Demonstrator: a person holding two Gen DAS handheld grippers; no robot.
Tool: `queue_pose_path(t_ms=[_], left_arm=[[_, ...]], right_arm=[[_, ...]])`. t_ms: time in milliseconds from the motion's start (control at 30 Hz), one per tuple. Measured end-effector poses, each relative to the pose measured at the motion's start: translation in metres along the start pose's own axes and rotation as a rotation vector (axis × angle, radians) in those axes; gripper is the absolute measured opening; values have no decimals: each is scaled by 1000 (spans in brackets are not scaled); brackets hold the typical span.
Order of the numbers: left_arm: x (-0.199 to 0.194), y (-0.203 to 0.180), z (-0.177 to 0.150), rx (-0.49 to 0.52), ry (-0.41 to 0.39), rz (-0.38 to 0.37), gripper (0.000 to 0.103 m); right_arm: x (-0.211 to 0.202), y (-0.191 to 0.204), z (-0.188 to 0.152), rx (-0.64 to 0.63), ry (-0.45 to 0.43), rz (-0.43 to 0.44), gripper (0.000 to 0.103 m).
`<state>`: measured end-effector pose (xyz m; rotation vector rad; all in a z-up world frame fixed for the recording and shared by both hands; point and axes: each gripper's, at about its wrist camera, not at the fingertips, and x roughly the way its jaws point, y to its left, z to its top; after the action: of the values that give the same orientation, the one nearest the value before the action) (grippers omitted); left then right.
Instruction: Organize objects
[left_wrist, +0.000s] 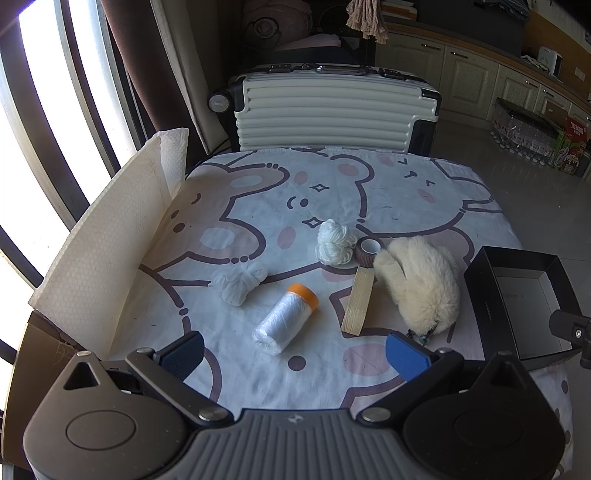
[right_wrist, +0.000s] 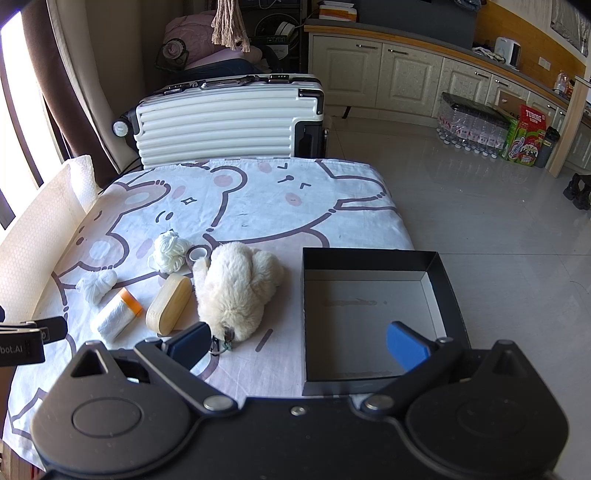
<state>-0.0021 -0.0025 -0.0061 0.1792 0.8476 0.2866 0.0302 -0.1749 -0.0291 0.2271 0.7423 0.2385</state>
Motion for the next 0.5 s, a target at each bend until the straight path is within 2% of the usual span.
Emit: queue_pose_path(t_ms=[500], left_arm=[[-1, 3, -1, -20, -8, 41, 103]], right_arm=[[-1, 2, 3, 3, -4, -5, 103]])
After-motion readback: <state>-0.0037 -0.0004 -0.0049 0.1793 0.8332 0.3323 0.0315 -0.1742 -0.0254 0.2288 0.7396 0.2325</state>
